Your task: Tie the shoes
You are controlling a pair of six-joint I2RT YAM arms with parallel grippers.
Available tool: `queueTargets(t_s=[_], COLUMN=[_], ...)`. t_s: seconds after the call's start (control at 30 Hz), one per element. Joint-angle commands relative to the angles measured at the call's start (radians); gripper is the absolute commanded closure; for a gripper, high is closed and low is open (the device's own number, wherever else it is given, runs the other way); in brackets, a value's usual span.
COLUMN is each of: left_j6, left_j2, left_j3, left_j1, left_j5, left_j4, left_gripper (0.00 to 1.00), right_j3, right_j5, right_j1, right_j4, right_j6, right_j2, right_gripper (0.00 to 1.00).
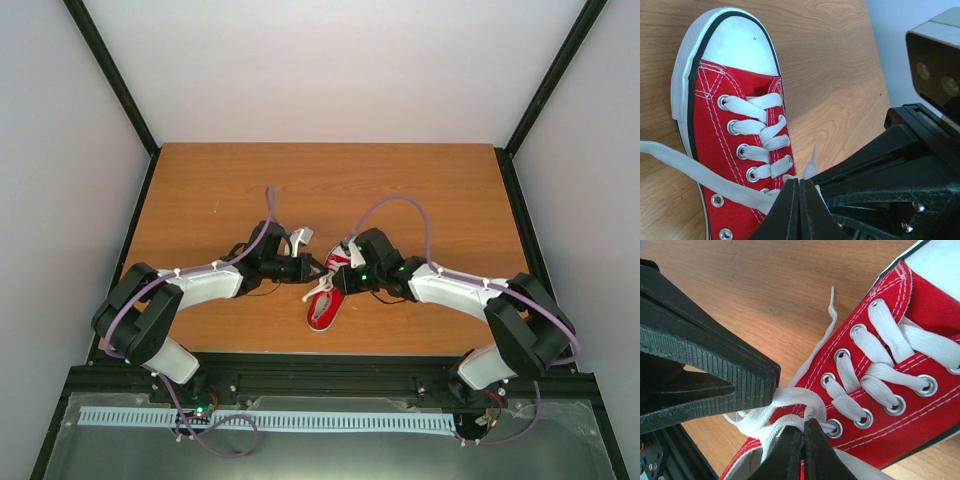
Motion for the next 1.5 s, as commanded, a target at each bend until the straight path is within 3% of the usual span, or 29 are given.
queueTargets(t_s=[0.0,0.53,0.63,0.9,1.03,1.17,1.47], left_j6=[0.029,0.031,0.046,0.093,0.12,0.141,0.089], left_j2=[-0.021,-0.014,-0.018,-0.074,-0.08,-0.028,0.063], left_j3=[-0.006,-0.045,-0.05,0.005,0.047,0.105,0.131], left_j1=[0.007,0.007,0.007,0.01,0.011,0.013,0.025], left_j5=[0.019,0.117,0.124,0.006,-0.081,-0.123,-0.215], left_j4=[0.048,0.081,0.055,-0.053,-0.123,-0.208,-0.235], left_gripper=[0.99,0.99,0.95,0.72,0.66,0.65,0.68], right_j3=[0.028,0.04,0.037,0.02,0.018,0.018,0.014], right_j5=[0.017,0.114,0.119,0.119,0.118,0.116,0.115], right_j1=[0.018,0.042,0.042,0.042,0.042,0.042,0.042], right_j4=[0.029,0.045,0.041,0.043,0.041,0.043,0.043], right_j6=[0.01,0.046,0.046,0.05,0.046,0.043,0.041], right_j2=[0.026,0.074,0.072,0.061,0.058,0.058,0.053], right_gripper=[0.97,0.97,0.97,0.97,0.97,0.97,0.97])
